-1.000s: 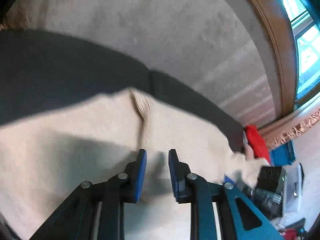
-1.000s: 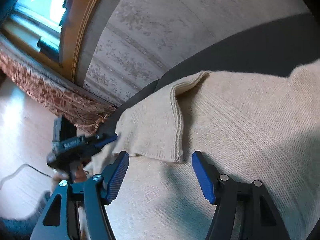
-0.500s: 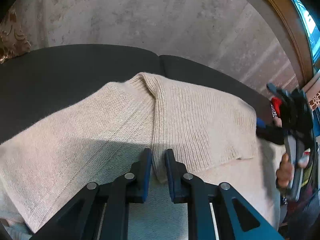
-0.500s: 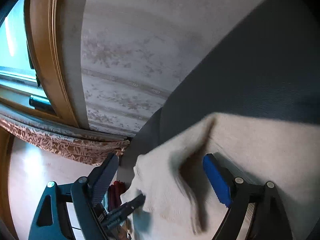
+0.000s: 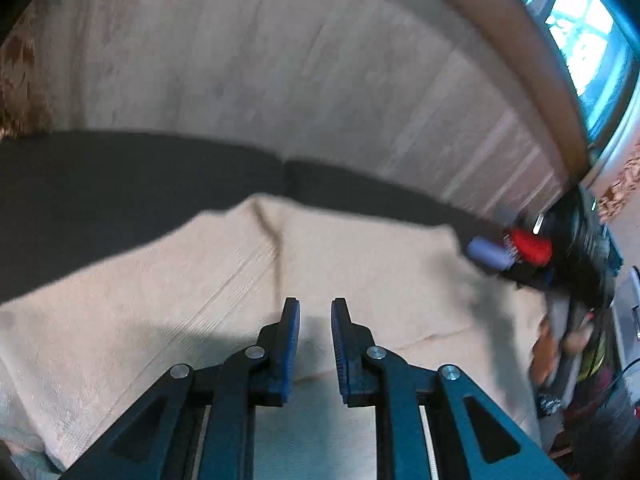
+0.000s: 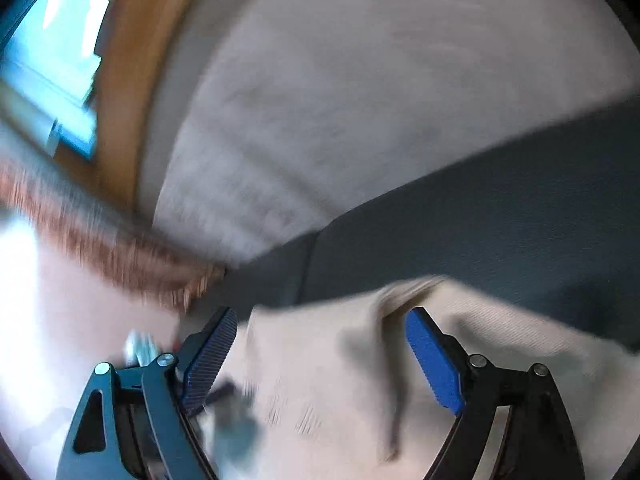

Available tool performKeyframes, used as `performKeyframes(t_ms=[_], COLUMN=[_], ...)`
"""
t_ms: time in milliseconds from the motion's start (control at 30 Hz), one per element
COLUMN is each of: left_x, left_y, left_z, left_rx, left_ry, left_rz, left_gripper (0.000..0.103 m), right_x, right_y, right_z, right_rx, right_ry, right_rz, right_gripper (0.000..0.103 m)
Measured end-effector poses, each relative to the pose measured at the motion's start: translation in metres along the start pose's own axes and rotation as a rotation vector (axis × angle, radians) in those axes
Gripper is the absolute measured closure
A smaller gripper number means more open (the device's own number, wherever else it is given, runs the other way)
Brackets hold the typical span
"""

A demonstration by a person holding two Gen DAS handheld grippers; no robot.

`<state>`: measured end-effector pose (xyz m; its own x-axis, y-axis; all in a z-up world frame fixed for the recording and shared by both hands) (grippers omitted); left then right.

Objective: Fold clothes

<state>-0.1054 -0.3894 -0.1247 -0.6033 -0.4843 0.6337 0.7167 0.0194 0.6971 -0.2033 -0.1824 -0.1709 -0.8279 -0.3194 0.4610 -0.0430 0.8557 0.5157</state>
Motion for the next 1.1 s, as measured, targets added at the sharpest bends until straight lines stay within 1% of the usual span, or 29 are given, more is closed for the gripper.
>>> performKeyframes(t_ms=[33, 67, 100, 167, 200, 233, 267, 333, 400, 500, 533, 567, 633, 667, 733, 800, 900, 1000, 1100], left_x=[0.002, 0.002, 0.001, -0.012, -0.021, -0.030, -0.030, -0.032, -0.032, -0.027, -0.026, -0.025, -0.027, -0.031, -0.040, -0.056, -0.081, -0.091, -0.093], left_y=[0.004, 0.003, -0.001, -0.016, -0.022, -0.029, -0.028, -0.029, -0.030, -0.028, -0.024, -0.018, -0.005, 0.001, 0.010, 0.011, 0.007, 0.008, 0.008], left_z=[0.005, 0.008, 0.009, 0.003, 0.000, -0.004, -0.004, -0.007, -0.009, -0.009, -0.007, -0.004, 0.006, 0.011, 0.021, 0.029, 0.032, 0.030, 0.025], left_rx=[-0.013, -0.013, 0.001, 0.025, 0.039, 0.051, 0.043, 0.035, 0.036, 0.035, 0.048, 0.071, 0.093, 0.088, 0.088, 0.082, 0.092, 0.070, 0.021], left_ry=[-0.005, -0.016, -0.026, -0.020, -0.015, -0.009, -0.006, 0.013, 0.040, 0.073, 0.064, 0.051, 0.022, 0.008, -0.016, -0.030, -0.016, 0.030, 0.068], left_rz=[0.018, 0.013, -0.009, -0.071, -0.102, -0.128, -0.085, -0.043, -0.021, -0.013, -0.013, -0.002, 0.033, 0.048, 0.065, 0.043, -0.002, 0.022, 0.036], left_gripper=[0.084, 0.083, 0.083, 0.083, 0.085, 0.088, 0.088, 0.089, 0.089, 0.088, 0.086, 0.081, 0.081, 0.079, 0.079, 0.079, 0.078, 0.075, 0.075], right_x=[-0.012, -0.024, -0.035, -0.054, -0.061, -0.066, -0.070, -0.077, -0.076, -0.074, -0.072, -0.070, -0.066, -0.063, -0.058, -0.054, -0.054, -0.058, -0.060], right_y=[-0.008, -0.016, -0.023, -0.035, -0.038, -0.035, -0.034, -0.034, -0.031, -0.024, -0.012, 0.006, 0.042, 0.062, 0.109, 0.154, 0.227, 0.297, 0.363], right_z=[-0.007, -0.015, -0.017, -0.005, -0.001, -0.001, -0.001, -0.002, -0.002, -0.004, -0.004, -0.001, 0.004, 0.009, 0.032, 0.062, 0.111, 0.151, 0.181], right_rx=[-0.021, -0.041, -0.071, -0.170, -0.206, -0.212, -0.222, -0.248, -0.253, -0.264, -0.271, -0.271, -0.270, -0.277, -0.327, -0.391, -0.478, -0.541, -0.613], right_ry=[0.055, 0.109, 0.152, 0.183, 0.210, 0.257, 0.292, 0.361, 0.355, 0.342, 0.327, 0.307, 0.268, 0.246, 0.188, 0.108, -0.031, -0.154, -0.225], right_rz=[-0.039, -0.078, -0.112, -0.156, -0.164, -0.143, -0.133, -0.107, -0.095, -0.075, -0.054, -0.022, 0.042, 0.076, 0.152, 0.214, 0.323, 0.453, 0.616], right_gripper=[0.015, 0.015, 0.015, 0.016, 0.017, 0.017, 0.017, 0.017, 0.017, 0.017, 0.017, 0.017, 0.017, 0.016, 0.014, 0.014, 0.014, 0.014, 0.014])
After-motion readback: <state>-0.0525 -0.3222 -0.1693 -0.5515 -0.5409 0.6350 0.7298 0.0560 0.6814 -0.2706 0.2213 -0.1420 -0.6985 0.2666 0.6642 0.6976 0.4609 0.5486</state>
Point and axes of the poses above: each gripper's, at about its wrist camera, not at the fingertips, and y roughly against the way its jaws point, z to its right, x to its top, the point moved 8 cm from there along -y, roughly the way its jaws point, and after that the axes turned 6 degrees about -y, right-handed, at the moved point
